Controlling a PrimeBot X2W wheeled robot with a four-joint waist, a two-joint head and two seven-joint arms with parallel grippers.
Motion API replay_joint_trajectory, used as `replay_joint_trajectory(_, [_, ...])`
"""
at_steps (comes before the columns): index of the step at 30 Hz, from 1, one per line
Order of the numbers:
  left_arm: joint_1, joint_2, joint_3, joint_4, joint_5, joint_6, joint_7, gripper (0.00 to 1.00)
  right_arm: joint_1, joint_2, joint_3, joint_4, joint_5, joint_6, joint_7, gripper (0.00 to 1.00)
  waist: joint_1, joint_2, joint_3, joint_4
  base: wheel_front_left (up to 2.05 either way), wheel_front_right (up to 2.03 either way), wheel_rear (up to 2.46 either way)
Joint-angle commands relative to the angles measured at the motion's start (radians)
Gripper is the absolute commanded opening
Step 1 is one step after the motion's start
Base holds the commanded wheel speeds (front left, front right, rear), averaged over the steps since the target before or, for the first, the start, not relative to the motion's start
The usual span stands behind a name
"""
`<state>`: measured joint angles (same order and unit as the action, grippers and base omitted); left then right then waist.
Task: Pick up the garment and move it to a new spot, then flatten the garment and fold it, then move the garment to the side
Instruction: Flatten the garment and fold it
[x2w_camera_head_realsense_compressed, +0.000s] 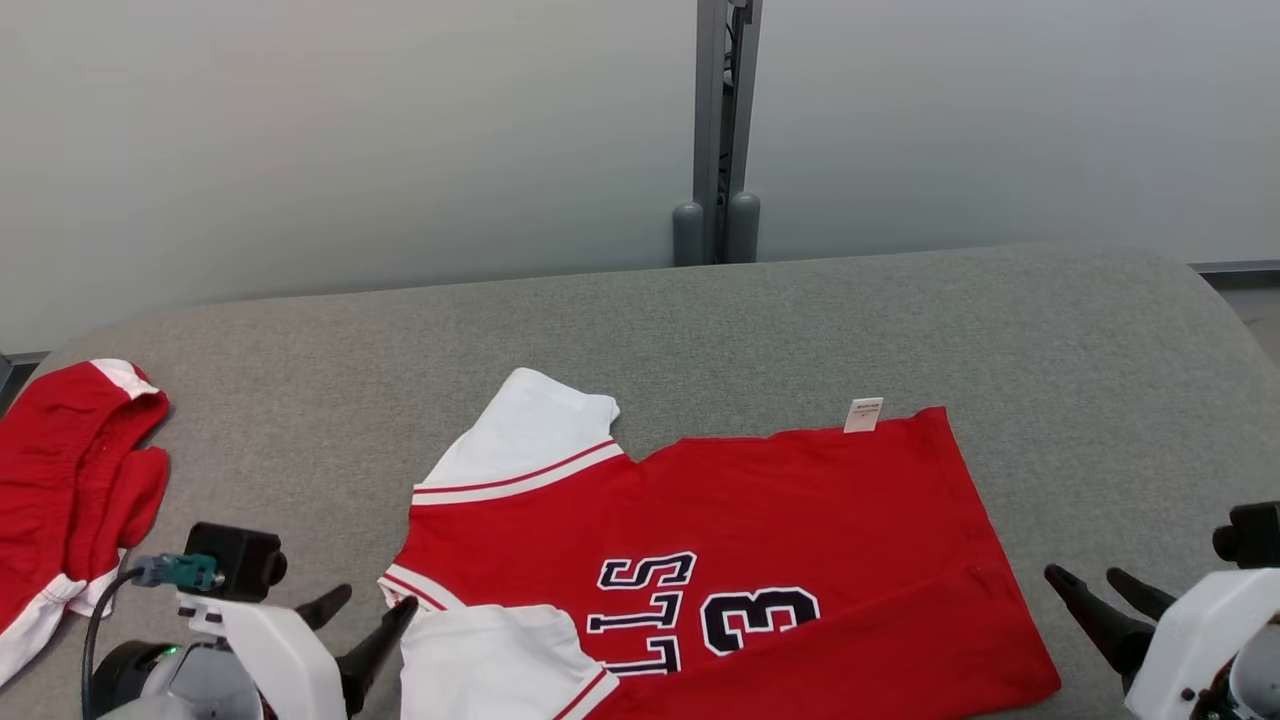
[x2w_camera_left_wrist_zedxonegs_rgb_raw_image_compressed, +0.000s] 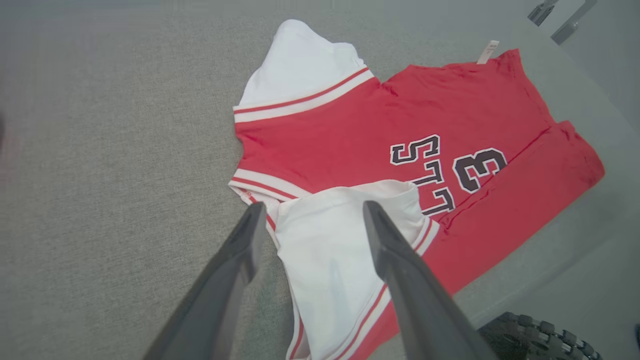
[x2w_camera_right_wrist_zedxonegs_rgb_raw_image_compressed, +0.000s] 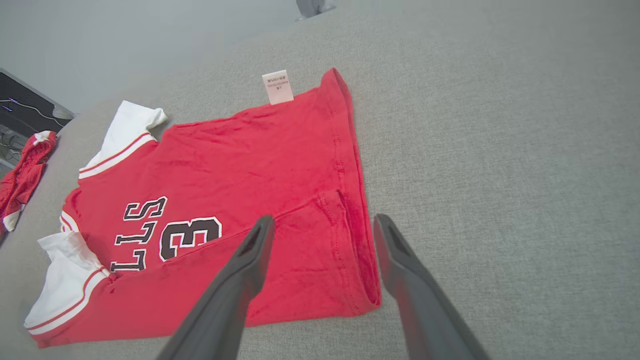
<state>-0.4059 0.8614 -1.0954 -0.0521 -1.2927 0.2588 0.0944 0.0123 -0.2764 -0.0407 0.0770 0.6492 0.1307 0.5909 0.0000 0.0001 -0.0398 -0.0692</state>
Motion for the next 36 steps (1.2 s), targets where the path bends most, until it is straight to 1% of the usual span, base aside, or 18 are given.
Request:
replay_joint_trajectory(1, [-0.026,-0.013,0.013,0.005,0.010,0.006,-0.015,1.00,-0.015,0.002,0.004,-0.009,-0.010,0.001,-0.005,1.00,0.0000,-0.0001,0.002,-0.006,0.00,0.00,0.00])
replay_joint_trajectory(5, [-0.056,-0.035,0.040,0.033,0.030,0.010,-0.062,1.00,-0.058,0.012,0.025,-0.018,-0.027,0.000,-0.030,1.00,0.0000,-0.0001,0.016,-0.019,0.00,0.00,0.00])
replay_joint_trajectory(8, [-0.085,-0.058,0.061,0.069,0.038,-0.009,-0.092,1.00,-0.099,0.021,0.043,-0.006,-0.044,0.000,-0.071,1.00,0.0000,-0.0001,0.032,-0.030,0.00,0.00,0.00])
replay_joint_trajectory(10, [-0.108,-0.066,0.056,0.102,0.047,-0.031,-0.082,1.00,-0.131,0.026,0.058,0.015,-0.055,0.000,-0.100,1.00,0.0000,-0.0001,0.045,-0.037,0.00,0.00,0.00])
replay_joint_trajectory(12, [-0.148,-0.074,0.059,0.134,0.054,-0.057,-0.068,1.00,-0.169,0.033,0.072,0.034,-0.062,0.000,-0.122,1.00,0.0000,-0.0001,0.071,-0.044,0.00,0.00,0.00])
replay_joint_trajectory(17, [-0.261,-0.084,0.054,0.234,0.080,-0.142,-0.002,1.00,-0.280,0.044,0.104,0.101,-0.071,0.000,-0.162,1.00,0.0000,-0.0001,0.152,-0.060,0.00,0.00,0.00])
replay_joint_trajectory(25, [-0.454,-0.110,0.059,0.411,0.081,-0.285,0.130,1.00,-0.474,0.076,0.137,0.257,-0.063,0.001,-0.166,1.00,0.0000,-0.0001,0.290,-0.086,0.00,0.00,0.00])
replay_joint_trajectory(29, [-0.532,-0.125,0.051,0.471,0.073,-0.350,0.194,1.00,-0.568,0.092,0.163,0.333,-0.054,0.000,-0.169,1.00,0.0000,-0.0001,0.353,-0.097,0.00,0.00,0.00])
replay_joint_trajectory(32, [-0.586,-0.132,0.042,0.503,0.075,-0.374,0.236,1.00,-0.630,0.105,0.182,0.390,-0.048,0.001,-0.171,1.00,0.0000,-0.0001,0.392,-0.104,0.00,0.00,0.00])
replay_joint_trajectory(36, [-0.636,-0.153,0.039,0.530,0.042,-0.388,0.282,1.00,-0.703,0.124,0.212,0.468,-0.034,0.001,-0.178,1.00,0.0000,-0.0001,0.436,-0.115,0.00,0.00,0.00])
